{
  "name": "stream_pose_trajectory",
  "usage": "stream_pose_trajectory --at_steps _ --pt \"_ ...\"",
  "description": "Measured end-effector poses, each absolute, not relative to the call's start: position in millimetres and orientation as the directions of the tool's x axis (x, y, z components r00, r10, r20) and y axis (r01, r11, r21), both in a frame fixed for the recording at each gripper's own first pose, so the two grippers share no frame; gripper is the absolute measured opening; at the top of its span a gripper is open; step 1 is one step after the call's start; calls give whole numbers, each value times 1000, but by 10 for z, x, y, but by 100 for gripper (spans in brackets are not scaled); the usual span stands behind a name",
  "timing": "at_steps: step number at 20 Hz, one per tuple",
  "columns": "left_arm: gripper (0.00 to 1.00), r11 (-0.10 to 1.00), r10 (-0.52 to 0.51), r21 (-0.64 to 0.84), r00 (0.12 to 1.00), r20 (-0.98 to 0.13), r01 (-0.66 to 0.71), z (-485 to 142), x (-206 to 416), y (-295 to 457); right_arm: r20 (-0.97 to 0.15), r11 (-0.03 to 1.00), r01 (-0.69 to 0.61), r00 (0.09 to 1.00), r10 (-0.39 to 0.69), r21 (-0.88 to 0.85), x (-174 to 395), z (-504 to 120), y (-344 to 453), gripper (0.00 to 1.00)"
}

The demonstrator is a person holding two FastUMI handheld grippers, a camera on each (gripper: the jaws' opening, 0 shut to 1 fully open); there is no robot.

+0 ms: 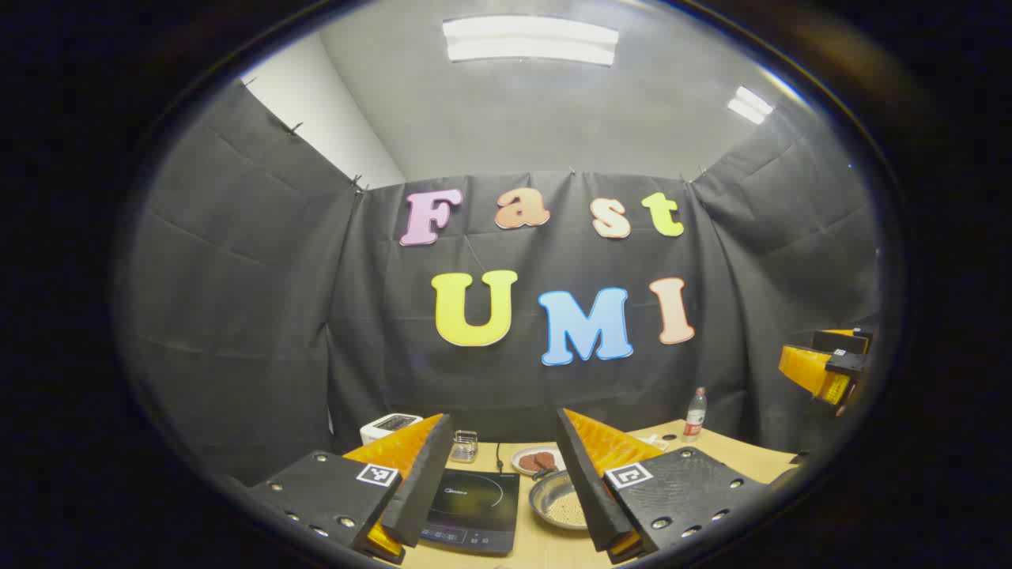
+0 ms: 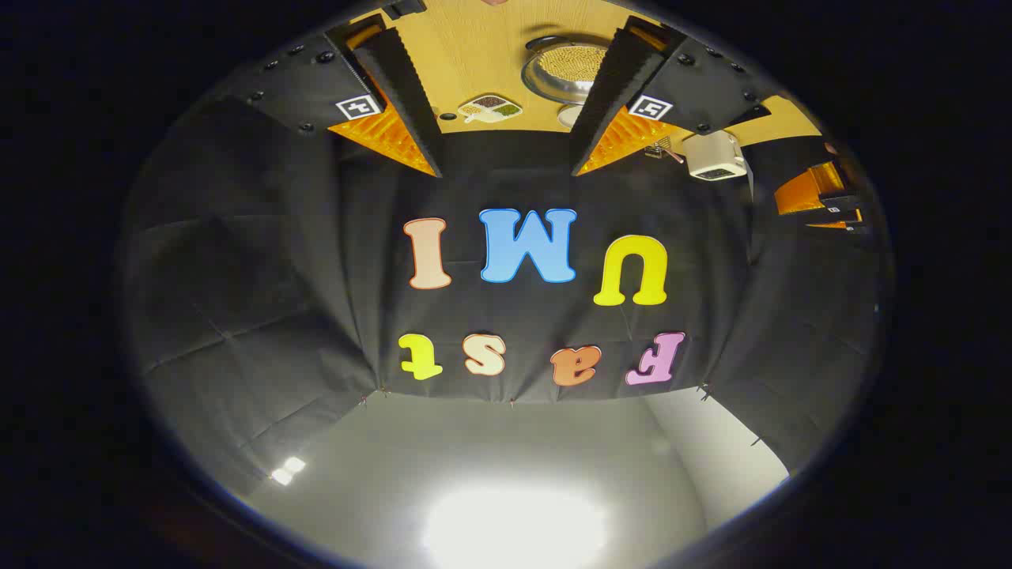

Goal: First push the handle of the pot to place it horizontally, then grasp the pot with both hands and set it on the induction cooktop.

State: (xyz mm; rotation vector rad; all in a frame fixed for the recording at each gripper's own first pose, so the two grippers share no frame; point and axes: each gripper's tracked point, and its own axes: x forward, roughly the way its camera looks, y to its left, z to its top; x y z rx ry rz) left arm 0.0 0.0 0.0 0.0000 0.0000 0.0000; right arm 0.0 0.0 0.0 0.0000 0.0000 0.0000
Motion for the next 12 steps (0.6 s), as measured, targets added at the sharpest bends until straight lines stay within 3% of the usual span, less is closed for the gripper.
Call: stream_pose_trajectory --at_steps 8,12 --pt "76 1000 1 1 1000 6 -1 24 -41 -4 1 1000 0 1000 0 -5 -37 1 -8 98" --pt "79 1000 1 6 1000 4 -1 8 -47 -5 -5 1000 3 1000 -3 -1 -38 -13 -39 98"
